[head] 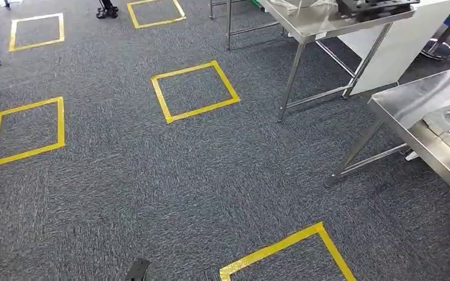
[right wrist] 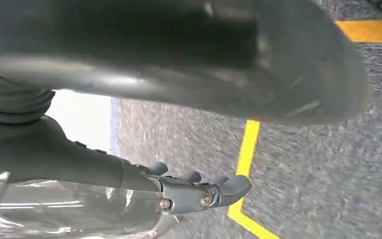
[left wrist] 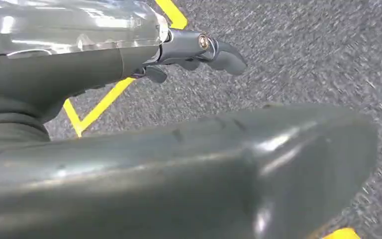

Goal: Take the parts from the cabinet and place them on the table.

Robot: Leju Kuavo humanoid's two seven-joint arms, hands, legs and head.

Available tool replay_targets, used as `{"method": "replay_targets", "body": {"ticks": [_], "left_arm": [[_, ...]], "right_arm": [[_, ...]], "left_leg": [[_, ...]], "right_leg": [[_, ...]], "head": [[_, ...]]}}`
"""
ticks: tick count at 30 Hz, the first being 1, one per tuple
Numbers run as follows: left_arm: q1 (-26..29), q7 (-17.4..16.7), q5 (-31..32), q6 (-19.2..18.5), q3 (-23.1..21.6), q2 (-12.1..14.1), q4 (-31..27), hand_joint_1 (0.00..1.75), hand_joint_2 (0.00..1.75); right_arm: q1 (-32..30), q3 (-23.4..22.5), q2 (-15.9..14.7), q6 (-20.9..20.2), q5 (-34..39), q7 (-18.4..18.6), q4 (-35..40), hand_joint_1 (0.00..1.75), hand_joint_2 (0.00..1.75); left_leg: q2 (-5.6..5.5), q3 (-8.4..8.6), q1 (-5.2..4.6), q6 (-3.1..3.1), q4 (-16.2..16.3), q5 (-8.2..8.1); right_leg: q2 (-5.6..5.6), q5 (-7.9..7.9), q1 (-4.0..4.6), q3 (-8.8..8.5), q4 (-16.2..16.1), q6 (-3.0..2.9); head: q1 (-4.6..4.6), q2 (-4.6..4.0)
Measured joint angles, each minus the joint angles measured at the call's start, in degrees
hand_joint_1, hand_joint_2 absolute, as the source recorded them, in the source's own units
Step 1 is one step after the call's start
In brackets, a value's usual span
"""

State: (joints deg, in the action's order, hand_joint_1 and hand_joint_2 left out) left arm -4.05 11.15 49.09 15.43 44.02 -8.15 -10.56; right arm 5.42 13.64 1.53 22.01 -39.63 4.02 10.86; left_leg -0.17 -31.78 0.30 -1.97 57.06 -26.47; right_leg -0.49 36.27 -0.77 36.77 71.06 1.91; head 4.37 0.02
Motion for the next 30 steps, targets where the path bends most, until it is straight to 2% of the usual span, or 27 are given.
{"method": "replay_targets", "body": {"ticks": [1, 2, 3, 4, 5, 6, 7, 9, 10, 11, 12, 13, 14, 16, 17, 18, 19, 20, 21, 22, 23, 25, 26, 27, 28, 29, 30], "left_arm": [[0.0, 0.0, 0.1, 0.0, 0.0, -0.1, 0.0, 0.00, 0.00], [0.1, 0.0, 0.1, 0.0, 0.0, -0.2, 0.0, 0.00, 0.00], [0.2, 0.0, 0.2, 0.0, 0.0, -0.3, 0.0, 0.00, 0.00], [0.2, 0.0, 0.2, 0.0, 0.0, -0.4, 0.0, 0.00, 0.00], [0.1, 0.0, 0.1, 0.0, 0.0, -0.5, 0.0, 0.00, 0.00], [0.1, 0.0, 0.1, 0.0, 0.0, -0.6, 0.0, 0.00, 0.00], [0.0, 0.0, 0.1, 0.0, 0.0, -0.8, 0.0, 0.00, 0.00], [-0.1, 0.0, 0.1, 0.0, 0.0, -0.8, 0.0, 0.00, 0.00], [0.0, 0.0, 0.1, 0.0, 0.1, -0.8, 0.0, 0.00, 0.00], [0.0, 0.0, 0.1, 0.0, 0.1, -0.8, 0.0, 0.00, 0.00], [0.1, 0.1, 0.1, 0.0, 0.1, -0.8, 0.0, 0.00, 0.00], [0.1, 0.2, 0.1, 0.1, 0.1, -0.8, 0.0, 0.00, 0.00], [0.0, 0.2, 0.1, 0.1, 0.1, -0.8, 0.0, 0.00, 0.00], [0.0, 0.2, 0.2, 0.1, 0.1, -0.8, 0.0, 0.00, 0.00], [0.1, 0.2, 0.2, 0.1, 0.1, -0.8, 0.0, 0.00, 0.00], [0.3, 0.2, 0.2, 0.1, 0.1, -0.8, 0.0, 0.00, 0.00], [0.3, 0.2, 0.2, 0.1, 0.1, -0.8, 0.0, 0.00, 0.00], [0.3, 0.2, 0.2, 0.1, 0.1, -0.8, 0.0, 0.00, 0.00], [0.2, 0.2, 0.2, 0.1, 0.1, -0.8, 0.0, 0.00, 0.00], [0.1, 0.3, 0.3, 0.1, 0.1, -0.8, 0.0, 0.00, 0.00], [0.0, 0.3, 0.3, 0.1, 0.1, -0.8, 0.0, 0.00, 0.00], [0.2, 0.2, 0.3, 0.1, 0.1, -0.8, 0.0, 0.00, 0.00], [0.3, 0.1, 0.2, 0.1, 0.1, -0.7, 0.0, 0.00, 0.00], [0.3, 0.1, 0.3, 0.1, 0.1, -0.7, 0.0, 0.00, 0.00], [0.3, 0.1, 0.3, 0.1, 0.2, -0.7, 0.0, 0.00, 0.00], [0.2, 0.0, 0.3, 0.1, 0.2, -0.7, 0.0, 0.00, 0.00], [0.1, 0.0, 0.3, 0.1, 0.1, -0.7, 0.0, 0.00, 0.00]], "right_arm": [[0.0, 0.0, 0.0, 0.0, 0.0, 0.0, 0.0, 0.00, 0.00], [0.0, 0.0, 0.0, 0.0, 0.0, 0.1, 0.0, 0.00, 0.00], [-0.1, 0.0, 0.0, 0.1, -0.2, 0.2, 0.0, 0.00, 0.00], [-0.1, 0.0, 0.0, 0.2, -0.4, 0.5, 0.0, 0.00, 0.00], [-0.1, 0.0, -0.1, 0.3, -0.6, 0.6, 0.0, 0.00, 0.00], [-0.1, 0.0, -0.2, 0.4, -0.9, 0.7, 0.0, 0.00, 0.00], [-0.1, 0.0, -0.2, 0.5, -1.2, 0.7, 0.0, 0.00, 0.00], [0.1, 0.0, -0.2, 0.7, -1.6, 0.8, 0.0, 0.00, 0.00], [0.2, 0.0, -0.2, 0.8, -1.6, 0.8, 0.0, 0.00, 0.00], [0.3, 0.1, -0.2, 0.9, -1.7, 0.8, 0.0, 0.00, 0.00], [0.3, 0.1, -0.1, 0.9, -1.8, 0.8, 0.0, 0.00, 0.00], [0.1, 0.1, -0.1, 0.9, -2.0, 0.8, 0.0, 0.00, 0.00], [0.0, 0.1, -0.1, 0.9, -2.1, 0.8, 0.0, 0.00, 0.00], [-0.1, 0.1, -0.1, 1.0, -2.2, 0.8, 0.0, 0.00, 0.00], [-0.2, 0.1, -0.1, 1.0, -2.2, 0.8, 0.0, 0.00, 0.00], [-0.2, 0.1, -0.1, 1.0, -2.2, 0.7, 0.0, 0.00, 0.00], [-0.2, 0.1, 0.0, 1.0, -2.2, 0.7, 0.0, 0.00, 0.00], [-0.2, 0.1, 0.1, 1.0, -2.2, 0.6, 0.0, 0.00, 0.00], [-0.2, 0.1, 0.2, 1.1, -2.2, 0.6, 0.0, 0.00, 0.00], [-0.3, 0.1, 0.2, 1.1, -2.2, 0.6, 0.0, 0.00, 0.00], [-0.3, 0.1, 0.2, 1.2, -2.2, 0.5, 0.0, 0.00, 0.00], [-0.2, 0.1, 0.2, 1.2, -2.2, 0.5, 0.0, 0.00, 0.00], [-0.2, 0.1, 0.3, 1.2, -2.2, 0.5, 0.0, 0.00, 0.00], [-0.2, 0.1, 0.3, 1.2, -2.2, 0.5, 0.0, 0.00, 0.00], [-0.2, 0.1, 0.3, 1.2, -2.3, 0.5, 0.0, 0.00, 0.00], [-0.2, 0.1, 0.3, 1.2, -2.2, 0.5, 0.0, 0.00, 0.00], [-0.3, 0.1, 0.4, 1.1, -2.3, 0.5, 0.0, 0.00, 0.00]], "left_leg": [[-0.25, -0.10, -0.07, -0.01, 0.0, 0.01], [-0.50, -0.08, -0.09, -0.01, 0.1, 0.01], [-0.95, -0.02, -0.09, 0.00, 0.1, 0.01], [-1.35, 0.06, -0.09, 0.01, 0.1, 0.01], [-1.83, 0.19, -0.10, 0.10, 0.1, 0.03], [-2.22, 0.26, -0.08, 0.24, 0.1, 0.04], [-2.45, 0.03, -0.46, 0.64, 0.3, -0.05], [-2.94, -0.23, -0.17, 1.27, 0.3, 0.12], [-3.20, -0.19, -0.02, 1.66, 0.1, 0.27], [-3.49, -0.27, -0.14, 2.07, 0.0, 0.28], [-2.64, -0.53, -0.11, 2.21, 1.1, -0.41], [-1.60, -1.67, -0.24, 2.36, 3.6, -2.26], [-1.09, -3.62, -0.12, 2.56, 7.7, -4.57], [-0.75, -7.91, 0.14, 3.03, 17.0, -8.39], [-0.68, -8.76, 0.25, 3.19, 18.9, -8.55], [-0.52, -8.22, 0.39, 3.28, 17.8, -7.35], [-0.21, -6.36, 0.48, 3.34, 14.1, -5.10], [0.32, -3.77, 0.50, 3.33, 9.0, -2.58], [1.33, -0.96, 0.50, 3.18, 3.7, -0.45], [3.12, 0.29, 0.17, 2.80, 0.8, -1.22], [2.28, 0.19, -0.03, 2.26, 0.7, -0.78], [1.61, -0.06, -0.13, 1.81, 0.9, -0.86], [1.25, -0.17, -0.22, 1.35, 0.6, -0.70], [0.95, 0.30, 0.23, 0.78, 0.0, -0.23], [0.74, 0.30, 0.22, 0.52, -0.1, -0.08], [0.51, 0.17, 0.21, 0.33, -0.1, -0.01], [0.15, 0.07, 0.13, 0.28, -0.1, 0.00]], "right_leg": [[0.06, 1.08, -0.01, 1.74, 3.5, 0.09], [0.11, 0.72, -0.01, 2.38, 4.6, 0.09], [0.16, -0.95, 0.00, 1.68, 3.0, 0.01], [0.27, -3.59, 0.00, -0.23, -1.0, -0.15], [0.66, -6.46, 0.00, -2.93, -6.6, -0.43], [1.88, -8.55, 0.00, -5.45, -11.7, -0.82], [3.16, -7.83, 0.26, -6.19, -13.7, -1.09], [2.44, -8.03, 0.47, -5.95, -13.7, -1.39], [2.31, -8.08, 0.62, -5.97, -13.6, -1.68], [1.89, -8.37, 0.34, -6.08, -14.2, -2.15], [1.04, -8.70, 0.01, -6.44, -14.7, -2.60], [0.82, -8.73, -0.01, -6.51, -14.9, -2.92], [0.38, -8.71, 0.03, -6.48, -14.8, -3.09], [-0.66, -8.59, 0.17, -6.47, -14.7, -3.26], [-0.97, -8.55, 0.19, -6.49, -14.7, -3.26], [-1.34, -8.48, 0.19, -6.54, -14.6, -3.19], [-1.65, -8.33, 0.12, -6.59, -14.5, -3.01], [-1.93, -8.15, 0.07, -6.66, -14.3, -2.85], [-2.25, -7.90, 0.03, -6.74, -14.0, -2.59], [-2.53, -7.59, 0.33, -6.74, -13.7, -2.14], [-2.70, -7.43, 0.50, -6.69, -13.6, -1.84], [-3.27, -7.49, 0.47, -6.75, -13.7, -1.33], [-3.58, -7.47, 0.38, -6.87, -13.8, -0.92], [-3.38, -7.00, 0.20, -6.83, -13.4, -0.58], [-1.64, -5.41, 0.05, -6.19, -11.6, -0.37], [-0.58, -3.09, -0.01, -4.50, -8.0, -0.25], [-0.09, -0.53, -0.07, -2.05, -2.8, -0.10]], "head": [[0.00, 0.00], [0.00, 0.00], [0.00, 0.00], [0.00, 0.00], [0.00, 0.00], [0.00, 0.00], [0.00, 0.00], [0.02, 0.00], [0.00, 0.00], [0.00, 0.00], [0.00, 0.00], [0.02, 0.00], [0.02, 0.00], [0.02, 0.00], [0.02, 0.00], [0.02, 0.00], [0.02, 0.00], [0.02, 0.00], [0.02, 0.00], [0.02, 0.00], [0.00, 0.00], [0.00, 0.00], [0.02, 0.00], [0.02, 0.00], [0.00, 0.00], [-0.02, 0.00], [0.00, 0.00]]}}
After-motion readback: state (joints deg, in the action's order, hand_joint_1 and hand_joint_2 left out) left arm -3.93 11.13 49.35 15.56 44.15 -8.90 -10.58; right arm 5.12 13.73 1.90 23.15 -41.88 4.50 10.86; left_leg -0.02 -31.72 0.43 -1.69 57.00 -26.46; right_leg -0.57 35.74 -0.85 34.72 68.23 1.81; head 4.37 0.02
